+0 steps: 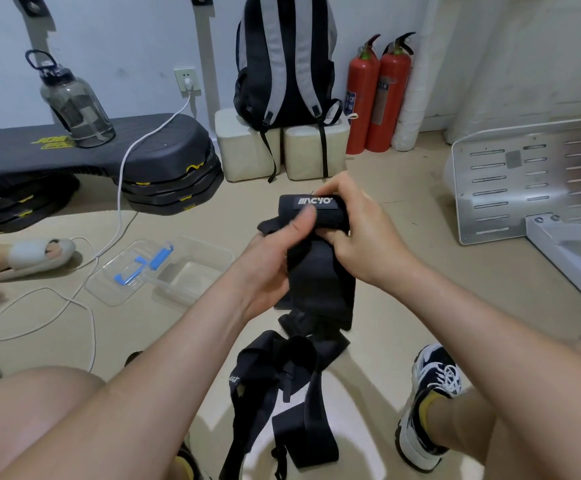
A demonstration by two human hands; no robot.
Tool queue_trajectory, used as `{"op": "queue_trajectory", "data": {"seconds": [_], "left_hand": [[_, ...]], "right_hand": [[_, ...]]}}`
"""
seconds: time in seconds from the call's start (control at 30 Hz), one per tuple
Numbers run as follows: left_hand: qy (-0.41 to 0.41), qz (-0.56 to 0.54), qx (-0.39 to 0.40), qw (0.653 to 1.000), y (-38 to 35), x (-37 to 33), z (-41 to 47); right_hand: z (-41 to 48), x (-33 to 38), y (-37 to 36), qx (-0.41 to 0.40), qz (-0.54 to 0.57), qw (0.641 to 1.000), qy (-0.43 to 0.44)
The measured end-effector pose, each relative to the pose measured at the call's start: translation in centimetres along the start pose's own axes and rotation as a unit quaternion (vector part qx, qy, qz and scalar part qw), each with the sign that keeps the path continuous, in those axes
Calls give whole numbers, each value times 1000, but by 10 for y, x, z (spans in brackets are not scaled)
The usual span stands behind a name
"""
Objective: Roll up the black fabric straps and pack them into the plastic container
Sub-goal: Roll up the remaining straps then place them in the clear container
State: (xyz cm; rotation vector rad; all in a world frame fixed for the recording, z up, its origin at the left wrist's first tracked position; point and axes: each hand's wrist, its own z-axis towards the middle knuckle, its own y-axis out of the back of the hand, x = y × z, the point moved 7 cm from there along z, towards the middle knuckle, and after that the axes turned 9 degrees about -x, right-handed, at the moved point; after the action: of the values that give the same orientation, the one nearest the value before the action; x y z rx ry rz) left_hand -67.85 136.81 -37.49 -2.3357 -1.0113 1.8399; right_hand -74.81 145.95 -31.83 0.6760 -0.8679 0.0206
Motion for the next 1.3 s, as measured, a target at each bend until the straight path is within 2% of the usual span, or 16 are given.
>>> {"op": "queue_trajectory", "data": {"seconds": [0.1,0.2,0.27,0.37,0.47,0.57,0.8,1.0,1.13,1.2,1.27,1.3], "left_hand": [[9,38,-95,995,9,1,2],[-9,65,-130,989,13,-1,3],[-20,74,-114,991,13,-2,4],[-30,86,-73,993,10,-4,3],[-36,86,-34,995,8,-3,3],[-48,103,-30,993,8,-2,2],[-65,122,-24,990,11,0,5],[-38,170,-16,985,10,-4,8],[-11,225,-2,974,15,-12,11],[-33,201,-9,979,16,-19,12],[-52,129,-43,989,20,-23,14],[-61,100,-59,991,22,-24,16]], "right_hand": [[-2,0,-7,67,22,997,-14],[-6,-7,-12,181,145,962,-145],[-10,-17,-11,212,175,932,-237],[-13,-30,-8,199,184,911,-312],[-12,-33,-9,200,196,908,-311],[-10,-33,-6,194,190,912,-306],[-14,-38,-6,174,238,885,-360],[-9,-25,-3,175,123,948,-236],[-10,-12,-5,186,108,961,-175],[-10,-22,-5,148,156,948,-236],[-14,-36,-5,92,221,906,-348],[-18,-38,-8,96,247,882,-389]]}}
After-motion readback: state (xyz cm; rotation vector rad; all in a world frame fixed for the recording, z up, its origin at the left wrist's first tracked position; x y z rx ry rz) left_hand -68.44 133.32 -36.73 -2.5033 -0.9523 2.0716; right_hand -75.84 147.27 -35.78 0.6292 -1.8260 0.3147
